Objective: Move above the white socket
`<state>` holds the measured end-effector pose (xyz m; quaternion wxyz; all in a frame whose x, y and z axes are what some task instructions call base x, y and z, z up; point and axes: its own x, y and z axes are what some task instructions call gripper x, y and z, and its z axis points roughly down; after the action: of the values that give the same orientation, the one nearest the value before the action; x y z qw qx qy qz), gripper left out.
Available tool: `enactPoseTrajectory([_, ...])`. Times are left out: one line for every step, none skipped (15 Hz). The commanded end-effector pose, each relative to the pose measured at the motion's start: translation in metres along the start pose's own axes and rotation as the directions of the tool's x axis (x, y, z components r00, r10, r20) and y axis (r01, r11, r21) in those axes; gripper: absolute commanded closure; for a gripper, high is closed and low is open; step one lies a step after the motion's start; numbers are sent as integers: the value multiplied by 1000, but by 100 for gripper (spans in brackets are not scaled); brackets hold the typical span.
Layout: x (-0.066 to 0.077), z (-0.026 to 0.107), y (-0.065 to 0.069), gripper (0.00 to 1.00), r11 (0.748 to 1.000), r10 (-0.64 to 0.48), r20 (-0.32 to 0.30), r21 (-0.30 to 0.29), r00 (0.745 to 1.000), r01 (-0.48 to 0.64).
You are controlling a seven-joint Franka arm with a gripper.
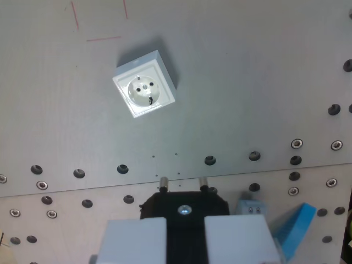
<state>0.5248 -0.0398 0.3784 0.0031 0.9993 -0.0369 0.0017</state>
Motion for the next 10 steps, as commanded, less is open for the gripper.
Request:
enactPoseTrajectory([0, 0, 0, 100, 1000, 1, 0, 0, 1000, -1])
enactPoseTrajectory([0, 0, 0, 100, 1000, 1, 0, 0, 1000, -1])
enactPoseTrajectory([0, 0, 0, 100, 1000, 0, 0, 0, 1000, 0])
enactPoseTrajectory([0, 0, 0, 100, 1000, 0, 0, 0, 1000, 0])
enactPoseTrajectory([0, 0, 0, 100, 1000, -1, 0, 0, 1000, 1])
enactPoseTrajectory([0, 1, 0, 100, 1000, -3, 0, 0, 1000, 3])
enactPoseTrajectory([0, 1, 0, 100, 1000, -6, 0, 0, 1000, 6])
enactPoseTrajectory([0, 2, 0, 100, 1000, -9, 0, 0, 1000, 9])
enactPoseTrajectory([-1, 2, 0, 100, 1000, -12, -1, 0, 1000, 12])
enactPoseTrajectory([-1, 4, -1, 100, 1000, -17, -2, 1, 1000, 17])
